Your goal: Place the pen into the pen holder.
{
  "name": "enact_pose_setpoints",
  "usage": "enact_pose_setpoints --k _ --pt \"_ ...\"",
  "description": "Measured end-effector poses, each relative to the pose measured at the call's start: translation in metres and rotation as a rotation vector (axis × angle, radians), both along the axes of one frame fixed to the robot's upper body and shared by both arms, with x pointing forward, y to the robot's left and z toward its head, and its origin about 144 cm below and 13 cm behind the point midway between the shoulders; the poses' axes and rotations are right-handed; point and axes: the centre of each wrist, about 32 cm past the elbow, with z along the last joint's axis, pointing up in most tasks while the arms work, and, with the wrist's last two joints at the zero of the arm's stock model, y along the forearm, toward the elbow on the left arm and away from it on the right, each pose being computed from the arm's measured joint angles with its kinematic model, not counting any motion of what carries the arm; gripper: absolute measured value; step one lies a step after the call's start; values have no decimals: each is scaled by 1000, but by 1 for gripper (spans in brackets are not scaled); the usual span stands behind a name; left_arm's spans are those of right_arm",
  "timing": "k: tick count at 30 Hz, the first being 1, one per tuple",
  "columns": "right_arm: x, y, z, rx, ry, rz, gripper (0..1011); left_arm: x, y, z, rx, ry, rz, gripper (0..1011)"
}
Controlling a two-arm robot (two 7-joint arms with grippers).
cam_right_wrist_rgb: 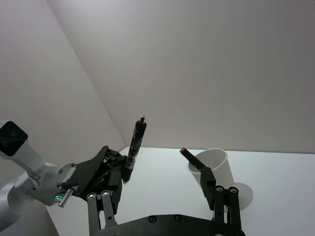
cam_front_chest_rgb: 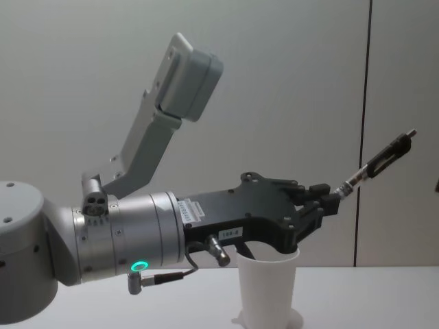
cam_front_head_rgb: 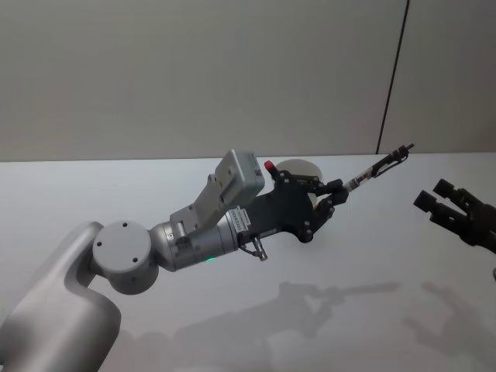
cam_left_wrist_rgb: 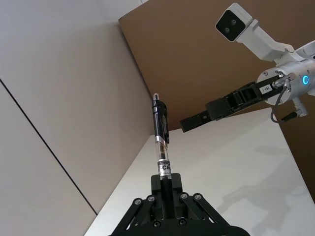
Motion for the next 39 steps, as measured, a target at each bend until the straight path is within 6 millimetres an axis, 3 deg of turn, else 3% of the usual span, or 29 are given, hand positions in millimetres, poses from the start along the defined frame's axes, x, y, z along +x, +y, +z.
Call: enact_pose_setpoints --k 39 --pt "7 52 1 98 6 -44 1002 0 0 0 0 0 0 126"
